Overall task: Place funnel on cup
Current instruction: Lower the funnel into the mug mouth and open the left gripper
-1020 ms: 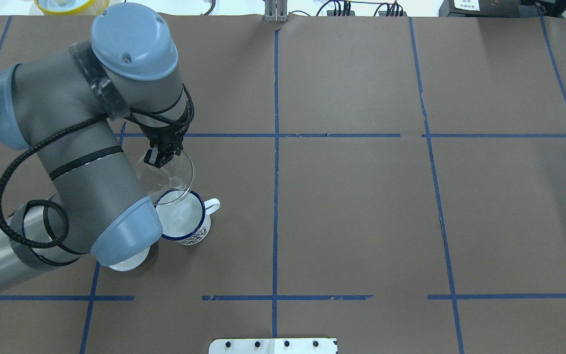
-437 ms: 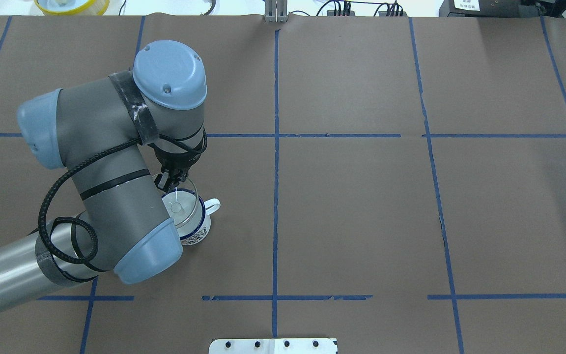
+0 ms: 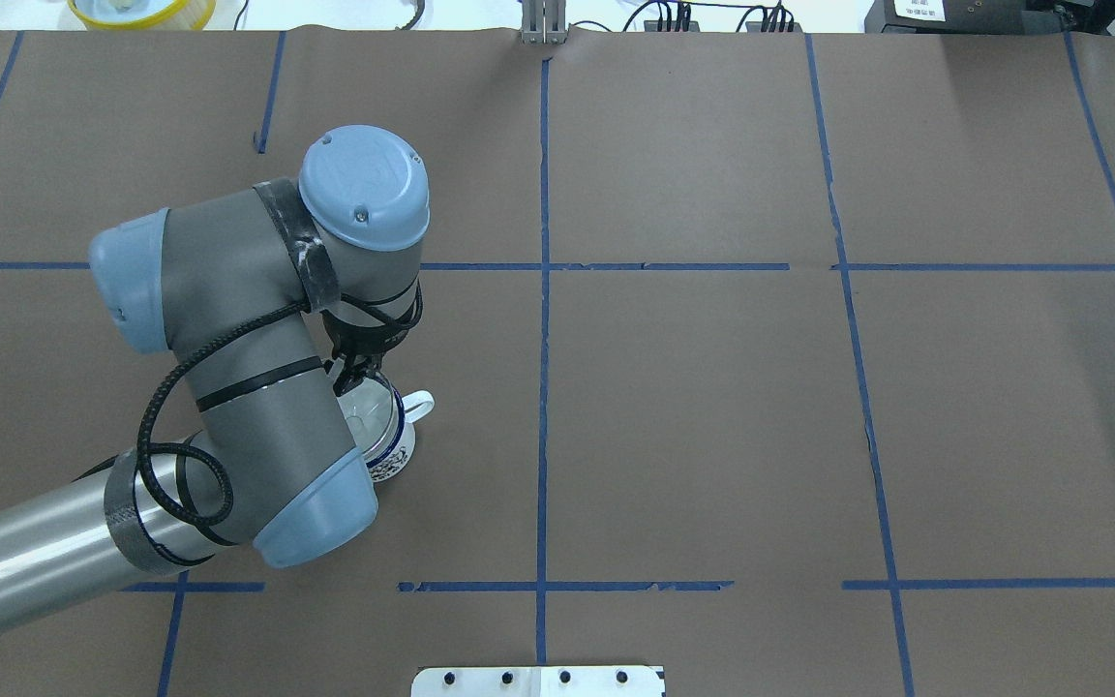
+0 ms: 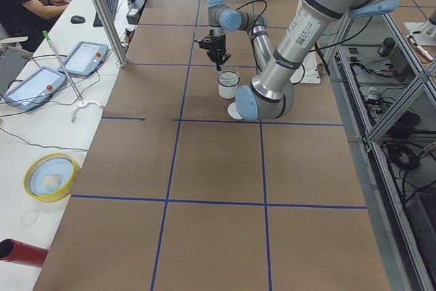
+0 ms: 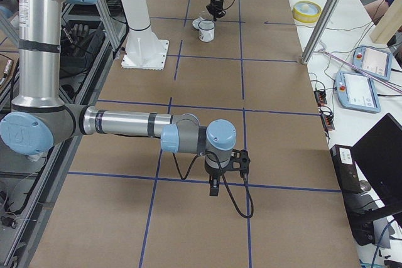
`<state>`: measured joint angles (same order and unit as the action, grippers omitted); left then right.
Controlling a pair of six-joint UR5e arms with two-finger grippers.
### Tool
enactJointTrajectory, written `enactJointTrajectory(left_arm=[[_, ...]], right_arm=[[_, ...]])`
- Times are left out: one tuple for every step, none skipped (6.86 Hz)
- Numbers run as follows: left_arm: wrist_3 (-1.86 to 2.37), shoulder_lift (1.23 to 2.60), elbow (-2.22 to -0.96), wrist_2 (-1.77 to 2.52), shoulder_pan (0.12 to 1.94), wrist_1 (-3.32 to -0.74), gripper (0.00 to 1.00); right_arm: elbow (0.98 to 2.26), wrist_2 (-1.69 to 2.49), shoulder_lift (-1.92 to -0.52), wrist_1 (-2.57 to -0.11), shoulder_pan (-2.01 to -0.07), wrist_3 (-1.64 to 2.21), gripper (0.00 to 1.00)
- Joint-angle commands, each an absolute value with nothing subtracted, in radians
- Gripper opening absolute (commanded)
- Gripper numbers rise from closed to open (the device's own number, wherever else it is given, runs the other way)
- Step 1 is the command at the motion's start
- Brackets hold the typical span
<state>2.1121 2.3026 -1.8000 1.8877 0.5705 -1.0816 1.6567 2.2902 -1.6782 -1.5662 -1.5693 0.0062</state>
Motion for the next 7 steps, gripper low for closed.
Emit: enactJointTrajectory(left_arm=[[2.108, 2.295, -1.789, 1.885, 0.557, -1.103, 0.0], [2.106, 2.293, -1.787, 1.885, 0.557, -1.104, 0.0], [2.094, 2.293, -1.787, 1.885, 0.557, -1.104, 0.0], [2.094, 2.293, -1.77, 1.885, 0.557, -1.117, 0.0], [2.094, 2.295, -1.77, 1.884, 0.557, -1.118, 0.17], [2.08, 2.295, -1.772, 1.882, 0.555, -1.118, 0.48], [2.031, 2.298, -1.776, 1.881, 0.555, -1.115, 0.99]], right_arm=[[1.657, 2.29, -1.678, -1.566, -1.569, 0.006, 1.0], [1.657, 2.29, -1.678, -1.566, -1.569, 0.006, 1.0], [1.657, 2.29, -1.678, -1.566, -1.569, 0.006, 1.0], [1.657, 2.29, -1.678, -1.566, -1.569, 0.006, 1.0], [1.657, 2.29, -1.678, -1.566, -1.569, 0.006, 1.0], [1.657, 2.29, -1.678, -1.566, -1.569, 0.006, 1.0], [1.657, 2.29, -1.678, -1.566, -1.569, 0.006, 1.0]])
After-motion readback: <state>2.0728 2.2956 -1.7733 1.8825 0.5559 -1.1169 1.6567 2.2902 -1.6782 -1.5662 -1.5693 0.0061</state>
